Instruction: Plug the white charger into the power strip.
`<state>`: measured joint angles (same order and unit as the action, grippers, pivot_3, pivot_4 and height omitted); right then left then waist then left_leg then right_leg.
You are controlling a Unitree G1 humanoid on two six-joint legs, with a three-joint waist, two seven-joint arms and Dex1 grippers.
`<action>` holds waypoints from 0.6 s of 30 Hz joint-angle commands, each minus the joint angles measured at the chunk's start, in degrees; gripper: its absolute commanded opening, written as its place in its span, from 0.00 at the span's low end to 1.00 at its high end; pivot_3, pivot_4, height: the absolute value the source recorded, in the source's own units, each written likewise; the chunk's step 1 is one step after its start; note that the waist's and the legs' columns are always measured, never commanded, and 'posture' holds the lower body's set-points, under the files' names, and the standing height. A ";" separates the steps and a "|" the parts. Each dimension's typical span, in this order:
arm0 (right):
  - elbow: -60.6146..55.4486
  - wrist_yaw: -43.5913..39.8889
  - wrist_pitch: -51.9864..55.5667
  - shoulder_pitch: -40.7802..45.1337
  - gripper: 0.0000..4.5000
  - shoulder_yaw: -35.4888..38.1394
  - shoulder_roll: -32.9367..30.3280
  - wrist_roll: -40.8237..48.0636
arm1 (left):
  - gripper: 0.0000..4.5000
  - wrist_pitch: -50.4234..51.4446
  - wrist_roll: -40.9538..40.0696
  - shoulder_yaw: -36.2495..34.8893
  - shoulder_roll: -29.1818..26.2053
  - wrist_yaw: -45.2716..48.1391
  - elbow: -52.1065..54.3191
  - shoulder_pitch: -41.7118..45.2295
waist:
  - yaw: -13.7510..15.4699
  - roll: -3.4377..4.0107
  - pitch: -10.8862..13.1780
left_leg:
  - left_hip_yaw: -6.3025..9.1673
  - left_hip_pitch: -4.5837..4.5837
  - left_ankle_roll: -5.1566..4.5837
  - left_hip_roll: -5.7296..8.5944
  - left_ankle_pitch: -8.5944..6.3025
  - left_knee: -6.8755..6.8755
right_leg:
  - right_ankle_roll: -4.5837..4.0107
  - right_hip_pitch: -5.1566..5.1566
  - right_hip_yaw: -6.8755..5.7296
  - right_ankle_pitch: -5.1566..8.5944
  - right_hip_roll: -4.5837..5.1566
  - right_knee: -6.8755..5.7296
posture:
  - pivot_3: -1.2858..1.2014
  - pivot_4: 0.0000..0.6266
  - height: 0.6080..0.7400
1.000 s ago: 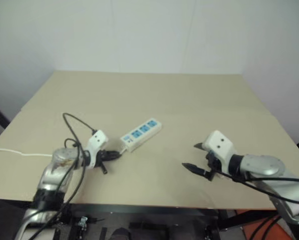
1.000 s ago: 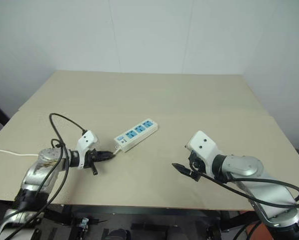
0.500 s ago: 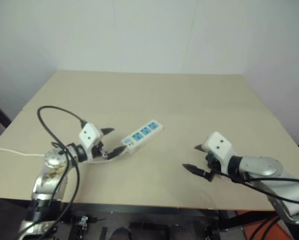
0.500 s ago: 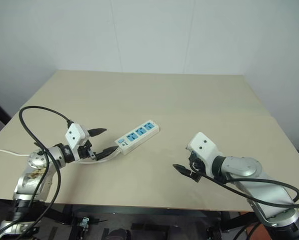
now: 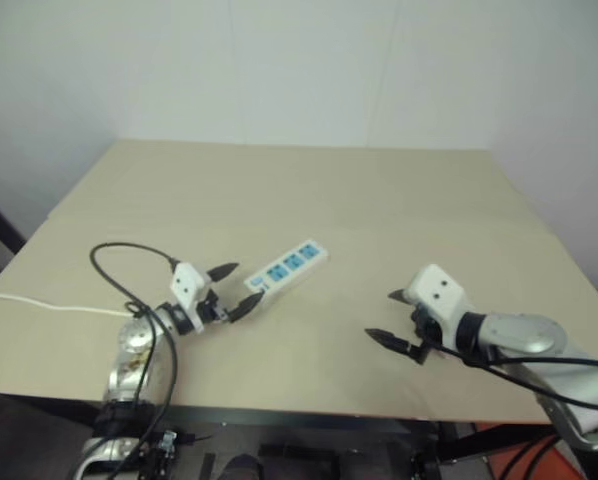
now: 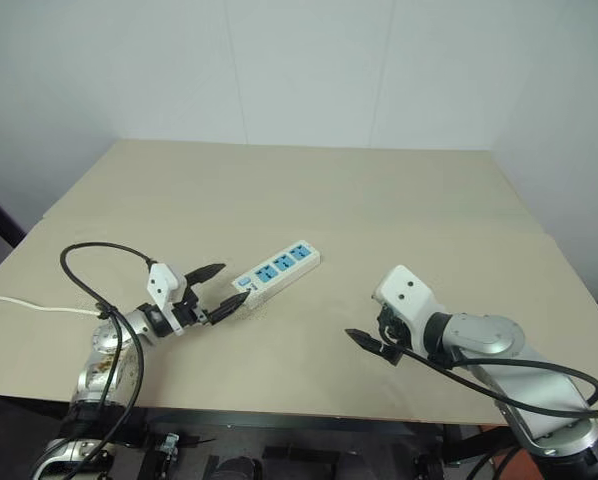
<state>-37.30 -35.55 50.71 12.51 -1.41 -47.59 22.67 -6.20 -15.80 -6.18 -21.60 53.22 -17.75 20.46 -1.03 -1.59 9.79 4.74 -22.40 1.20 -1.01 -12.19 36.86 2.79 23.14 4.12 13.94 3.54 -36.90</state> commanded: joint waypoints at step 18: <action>-2.49 3.09 0.59 0.03 1.00 1.95 0.34 -0.27 | 1.00 -9.55 4.08 4.32 2.56 0.27 -20.99 11.01 | 0.22 0.00 -0.01 | 0.00 0.02 0.00 0.02 0.00 0.00 | 0.12 -0.05 0.00 0.05 0.00 0.02 | 0.52 0.24 1.00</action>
<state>-38.01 -33.31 50.89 12.46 -1.38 -47.47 22.66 -15.00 -12.97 -2.95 -19.57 53.07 -37.31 31.13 -0.81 -1.60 9.78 4.74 -22.38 1.20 -0.98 -12.19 36.86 2.92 23.08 4.12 13.99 3.54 -36.88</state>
